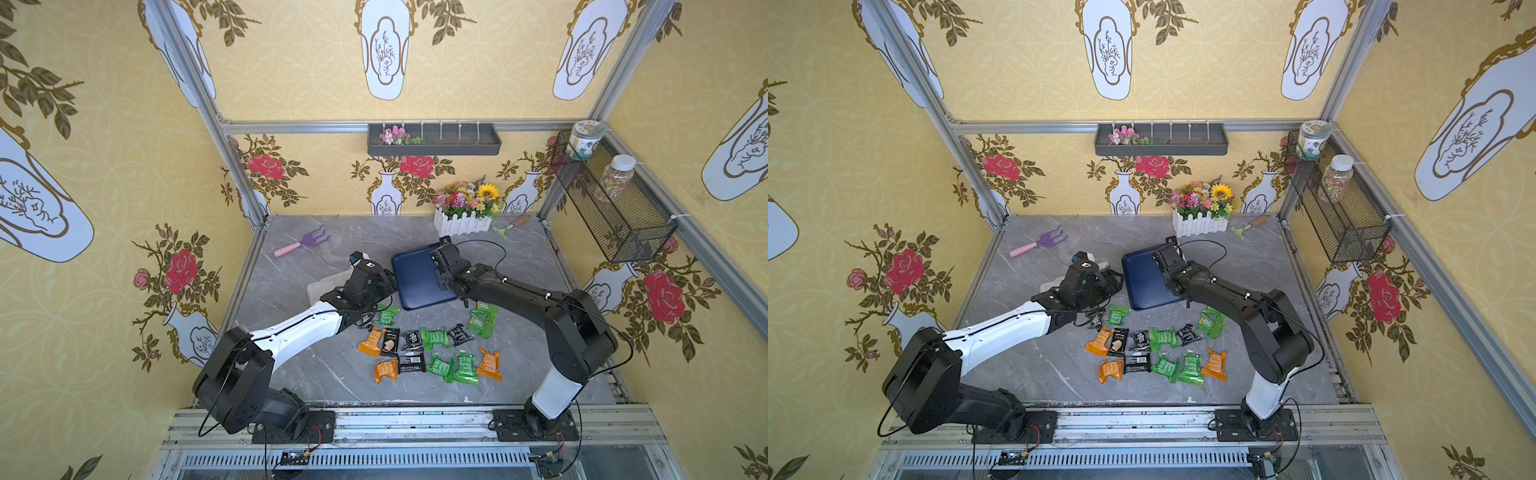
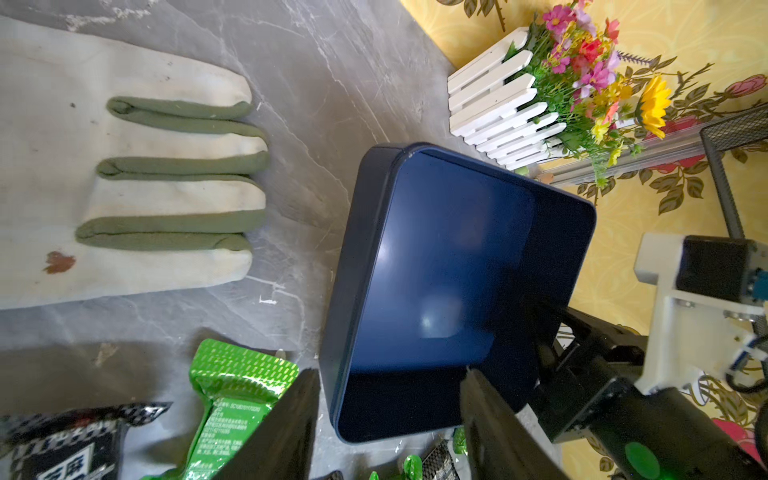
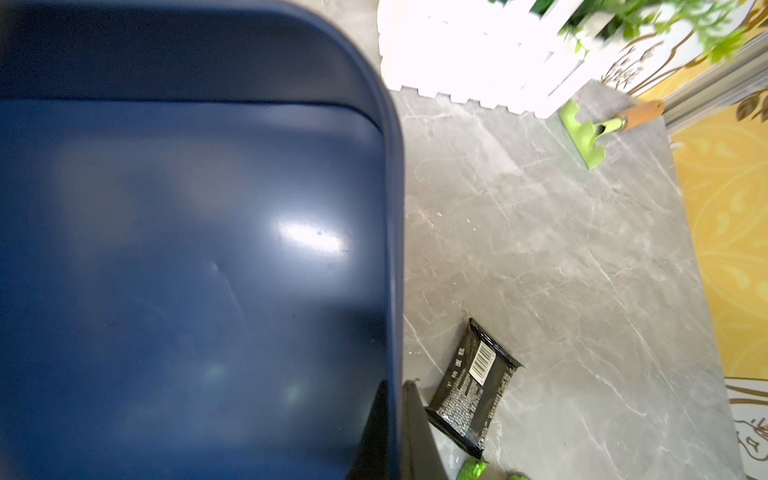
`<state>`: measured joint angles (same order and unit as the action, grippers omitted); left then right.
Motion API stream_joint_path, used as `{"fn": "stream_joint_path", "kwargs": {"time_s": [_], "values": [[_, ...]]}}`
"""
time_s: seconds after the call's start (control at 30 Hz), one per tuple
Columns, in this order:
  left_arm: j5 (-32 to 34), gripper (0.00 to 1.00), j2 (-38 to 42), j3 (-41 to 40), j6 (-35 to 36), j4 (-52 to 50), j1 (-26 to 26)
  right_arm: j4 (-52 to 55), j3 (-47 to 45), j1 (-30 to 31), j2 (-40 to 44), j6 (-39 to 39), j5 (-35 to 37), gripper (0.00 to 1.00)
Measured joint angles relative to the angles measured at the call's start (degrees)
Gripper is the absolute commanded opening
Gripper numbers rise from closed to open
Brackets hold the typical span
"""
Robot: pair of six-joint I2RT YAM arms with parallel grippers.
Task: Take the cookies out of the storage box
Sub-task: Adjust the storage box at the center of the board.
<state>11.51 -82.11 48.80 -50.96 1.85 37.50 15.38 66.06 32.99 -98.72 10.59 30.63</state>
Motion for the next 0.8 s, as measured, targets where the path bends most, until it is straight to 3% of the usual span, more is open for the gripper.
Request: {"fn": "stream_joint_path", "kwargs": {"time_s": [0.13,0.5,0.7,0.8], "values": [[1.14,0.59,1.79,-1.64,-0.15,1.42,0.00,-1.95,-1.97,0.17,1.07,-0.09,0.52,0.00],[3.80,0.59,5.09,-3.74,-1.66,1.75,-0.81,11.58,8.96,-8.90,-5.16,8.50,-20.61,0.00],[4.35,0.58,6.01,-4.68,-2.82,1.68,-2.62,18.36,12.37,-10.86,-10.67,10.78,-26.36,0.00],[4.79,0.58,6.67,-4.72,-2.91,1.70,-2.69,20.09,14.78,-11.06,-13.99,11.26,-28.50,0.05]]}}
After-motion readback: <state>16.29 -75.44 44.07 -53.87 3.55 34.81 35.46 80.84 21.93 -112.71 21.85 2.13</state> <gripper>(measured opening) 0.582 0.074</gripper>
